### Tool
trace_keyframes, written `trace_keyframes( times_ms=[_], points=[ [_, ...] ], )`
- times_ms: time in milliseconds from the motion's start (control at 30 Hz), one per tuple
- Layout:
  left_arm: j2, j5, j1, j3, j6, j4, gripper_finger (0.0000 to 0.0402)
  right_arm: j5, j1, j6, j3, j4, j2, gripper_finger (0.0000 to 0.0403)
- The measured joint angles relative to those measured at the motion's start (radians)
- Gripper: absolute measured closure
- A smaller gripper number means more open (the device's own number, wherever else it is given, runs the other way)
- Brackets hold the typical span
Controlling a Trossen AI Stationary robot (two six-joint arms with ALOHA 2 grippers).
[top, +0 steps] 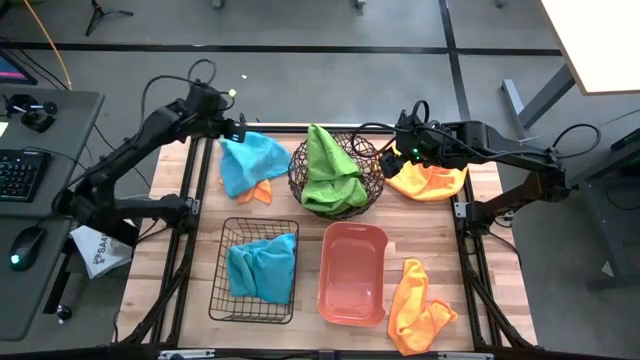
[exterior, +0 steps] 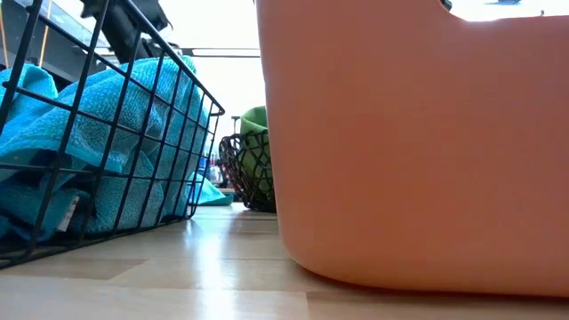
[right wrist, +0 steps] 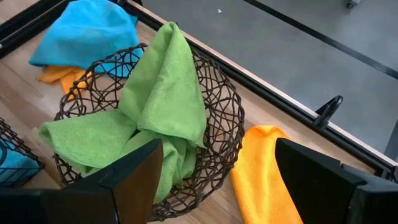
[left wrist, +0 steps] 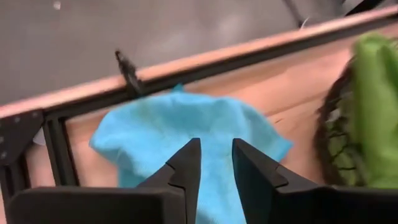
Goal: Sort microfiber towel by color & place in baskets
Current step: Put the blue microfiber towel into the black wire basket
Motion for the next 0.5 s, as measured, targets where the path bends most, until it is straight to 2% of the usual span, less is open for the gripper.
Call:
trace_keyframes(
  times_ms=[167, 267, 367, 500],
  points=[
    [0.099, -0.059, 0.0, -0.001, 0.008, -0.053, 0.0302, 0.0, 0.0, 0.0, 0.0, -0.002, 0.0, 0.0096],
    [0.123, -0.051, 0.0, -0.028, -0.016, -0.058, 0.029, 0.0, 0.0, 0.001, 0.0, -0.003, 0.0, 0.0096],
    [0.099, -0.035, 0.0, -0.107, -0.089, -0.047, 0.0276, 0.0, 0.0, 0.007, 0.0, -0.003, 0.0, 0.0096],
    [0.004, -0.038, -0.001, -0.252, -0.218, 0.01, 0.0256, 0.0, 0.0, 0.008, 0.0, -0.006, 0.0, 0.0096]
  ],
)
